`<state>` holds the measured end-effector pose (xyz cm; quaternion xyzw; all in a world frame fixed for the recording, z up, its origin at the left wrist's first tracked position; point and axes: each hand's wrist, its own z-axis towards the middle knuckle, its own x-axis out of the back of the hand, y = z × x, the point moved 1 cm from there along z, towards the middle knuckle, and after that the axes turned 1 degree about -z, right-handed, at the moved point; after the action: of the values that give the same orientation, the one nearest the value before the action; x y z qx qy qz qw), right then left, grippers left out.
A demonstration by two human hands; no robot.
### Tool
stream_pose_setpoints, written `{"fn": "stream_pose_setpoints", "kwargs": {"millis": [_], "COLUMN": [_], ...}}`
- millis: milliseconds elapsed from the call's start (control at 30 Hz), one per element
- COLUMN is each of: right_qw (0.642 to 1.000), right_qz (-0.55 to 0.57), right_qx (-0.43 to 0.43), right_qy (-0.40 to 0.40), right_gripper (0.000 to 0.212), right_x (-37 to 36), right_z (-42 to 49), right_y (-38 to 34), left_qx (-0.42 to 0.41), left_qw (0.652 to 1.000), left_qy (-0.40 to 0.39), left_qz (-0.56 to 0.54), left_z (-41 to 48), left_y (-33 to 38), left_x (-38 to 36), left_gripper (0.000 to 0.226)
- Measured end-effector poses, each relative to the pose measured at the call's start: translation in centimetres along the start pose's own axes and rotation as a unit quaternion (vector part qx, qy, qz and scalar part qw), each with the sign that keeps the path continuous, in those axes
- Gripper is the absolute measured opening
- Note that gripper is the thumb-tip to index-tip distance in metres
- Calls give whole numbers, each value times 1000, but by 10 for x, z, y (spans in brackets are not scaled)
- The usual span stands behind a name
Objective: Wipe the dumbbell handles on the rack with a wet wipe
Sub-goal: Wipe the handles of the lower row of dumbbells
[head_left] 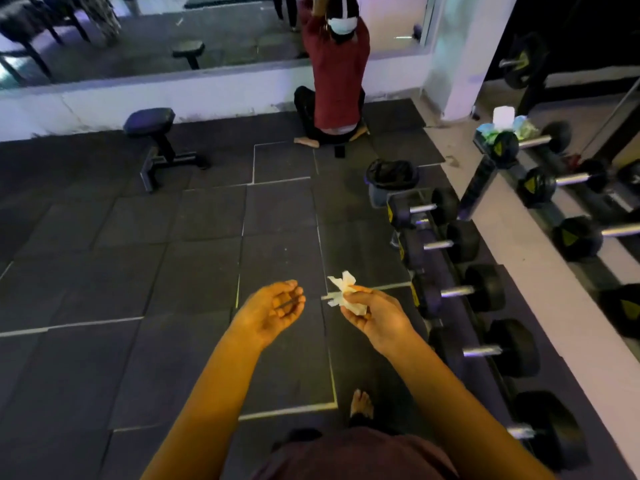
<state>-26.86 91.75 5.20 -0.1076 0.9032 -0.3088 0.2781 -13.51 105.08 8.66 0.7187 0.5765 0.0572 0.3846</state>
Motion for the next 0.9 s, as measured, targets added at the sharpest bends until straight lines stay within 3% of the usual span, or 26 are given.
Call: {"fn": "stream_pose_setpoints", "kwargs": {"millis": [167, 400, 700, 900], "right_qw": [1000, 996, 966, 942], "right_qz": [-17, 49, 146, 203], "right_qx": [-9, 25, 91, 102], "right_qy": [16, 73, 195, 249], "right_gripper": [22, 16, 11, 10], "right_x": [-21, -19, -49, -46], "right_z": [82, 189, 309, 366], "right_y": [-79, -154, -273, -311], "left_qx": [-13, 46, 77, 126], "left_qw": [1000, 998, 970, 944], "left_qy": [7, -17, -142, -177], "left_qz": [-8, 50, 182, 248], "left_z": [83, 212, 365, 434], "left_y": [69, 129, 245, 263], "left_x": [-64, -130, -264, -344], "left_gripper": [9, 11, 11, 10]}}
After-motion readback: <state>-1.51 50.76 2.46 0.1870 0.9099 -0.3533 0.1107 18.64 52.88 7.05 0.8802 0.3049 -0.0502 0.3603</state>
